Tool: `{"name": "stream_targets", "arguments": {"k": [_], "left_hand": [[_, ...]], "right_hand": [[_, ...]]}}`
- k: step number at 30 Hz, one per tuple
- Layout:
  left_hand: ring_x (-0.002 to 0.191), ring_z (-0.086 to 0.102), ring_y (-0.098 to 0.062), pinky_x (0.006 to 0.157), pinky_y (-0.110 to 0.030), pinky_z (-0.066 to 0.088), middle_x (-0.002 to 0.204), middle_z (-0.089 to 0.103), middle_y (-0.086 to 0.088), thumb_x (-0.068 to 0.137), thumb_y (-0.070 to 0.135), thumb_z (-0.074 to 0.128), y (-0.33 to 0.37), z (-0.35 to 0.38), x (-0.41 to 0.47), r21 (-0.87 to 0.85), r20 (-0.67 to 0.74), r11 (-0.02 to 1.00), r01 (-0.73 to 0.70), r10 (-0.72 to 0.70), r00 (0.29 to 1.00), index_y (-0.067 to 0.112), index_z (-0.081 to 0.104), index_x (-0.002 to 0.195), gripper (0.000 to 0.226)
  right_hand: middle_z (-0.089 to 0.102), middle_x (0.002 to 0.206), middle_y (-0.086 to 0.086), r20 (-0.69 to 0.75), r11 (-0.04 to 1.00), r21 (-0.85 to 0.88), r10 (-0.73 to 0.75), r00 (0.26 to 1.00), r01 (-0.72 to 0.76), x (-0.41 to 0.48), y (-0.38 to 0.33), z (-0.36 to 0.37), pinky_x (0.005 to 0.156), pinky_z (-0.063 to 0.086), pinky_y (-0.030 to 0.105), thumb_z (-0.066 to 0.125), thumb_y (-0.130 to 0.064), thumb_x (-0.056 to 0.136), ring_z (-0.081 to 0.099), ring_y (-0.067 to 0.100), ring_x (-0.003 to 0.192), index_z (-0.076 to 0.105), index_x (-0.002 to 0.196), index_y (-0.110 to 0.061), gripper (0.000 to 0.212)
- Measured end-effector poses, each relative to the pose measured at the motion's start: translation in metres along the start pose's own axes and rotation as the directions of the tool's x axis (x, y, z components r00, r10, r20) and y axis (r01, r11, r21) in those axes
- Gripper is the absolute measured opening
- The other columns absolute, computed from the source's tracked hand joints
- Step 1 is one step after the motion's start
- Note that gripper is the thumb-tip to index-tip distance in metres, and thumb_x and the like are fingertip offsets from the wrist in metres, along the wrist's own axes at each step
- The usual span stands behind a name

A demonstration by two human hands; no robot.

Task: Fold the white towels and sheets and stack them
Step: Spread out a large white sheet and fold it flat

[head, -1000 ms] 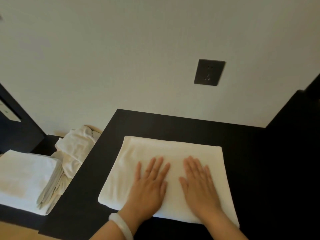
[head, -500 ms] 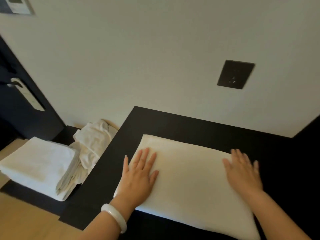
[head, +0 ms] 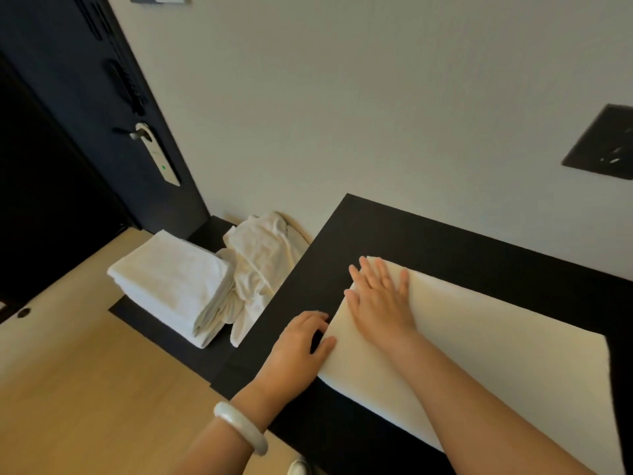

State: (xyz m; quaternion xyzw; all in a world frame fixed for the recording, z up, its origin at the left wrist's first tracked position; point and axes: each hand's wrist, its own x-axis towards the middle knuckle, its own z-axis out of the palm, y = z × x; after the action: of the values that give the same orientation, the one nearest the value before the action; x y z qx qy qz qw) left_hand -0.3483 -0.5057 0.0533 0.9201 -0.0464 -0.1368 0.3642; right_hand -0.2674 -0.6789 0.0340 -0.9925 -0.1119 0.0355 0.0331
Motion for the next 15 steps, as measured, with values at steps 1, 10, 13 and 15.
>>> {"name": "stream_targets", "arguments": {"k": [1,10,13,15], "left_hand": [[0.116,0.044,0.010,0.107,-0.023,0.039,0.125,0.049,0.025,0.097,0.040,0.054,-0.003,-0.005,-0.005,-0.037,0.021,0.999,0.017,-0.016,1.000,0.036,0.060,0.103,0.009],[0.098,0.051,-0.009,0.082,-0.019,0.040,0.113,0.044,0.016,0.088,0.048,0.066,-0.001,-0.025,-0.009,-0.163,0.393,0.978,0.131,-0.057,0.918,0.051,0.063,0.099,0.012],[0.101,0.052,-0.007,0.091,-0.026,0.046,0.112,0.047,0.017,0.089,0.050,0.063,0.004,-0.028,0.000,-0.091,0.377,0.993,0.078,-0.038,0.926,0.035,0.068,0.104,0.022],[0.096,0.056,-0.004,0.091,-0.026,0.048,0.105,0.053,0.016,0.092,0.050,0.059,0.004,-0.030,0.000,-0.136,0.343,0.989,0.057,-0.007,0.939,0.030,0.067,0.096,0.021]], "right_hand": [[-0.003,0.167,0.000,-0.012,1.000,0.001,0.010,1.000,-0.010,0.001,0.000,0.003,0.120,-0.001,0.058,0.014,-0.048,0.103,-0.007,0.022,0.153,0.006,0.159,-0.027,0.060],[0.000,0.166,0.005,-0.093,0.989,0.069,0.135,0.987,-0.129,-0.001,0.002,0.013,0.123,-0.005,0.045,0.016,-0.057,0.099,-0.004,0.020,0.153,-0.007,0.157,-0.012,0.077],[-0.001,0.166,0.003,-0.083,0.991,0.067,0.121,0.989,-0.116,-0.001,0.004,0.014,0.123,-0.007,0.042,0.014,-0.059,0.099,-0.005,0.017,0.153,-0.009,0.157,-0.014,0.077],[-0.001,0.167,0.002,-0.087,0.991,0.073,0.118,0.989,-0.112,-0.001,0.005,0.014,0.123,-0.007,0.042,0.012,-0.058,0.098,-0.005,0.016,0.153,-0.010,0.157,-0.014,0.076]]}}
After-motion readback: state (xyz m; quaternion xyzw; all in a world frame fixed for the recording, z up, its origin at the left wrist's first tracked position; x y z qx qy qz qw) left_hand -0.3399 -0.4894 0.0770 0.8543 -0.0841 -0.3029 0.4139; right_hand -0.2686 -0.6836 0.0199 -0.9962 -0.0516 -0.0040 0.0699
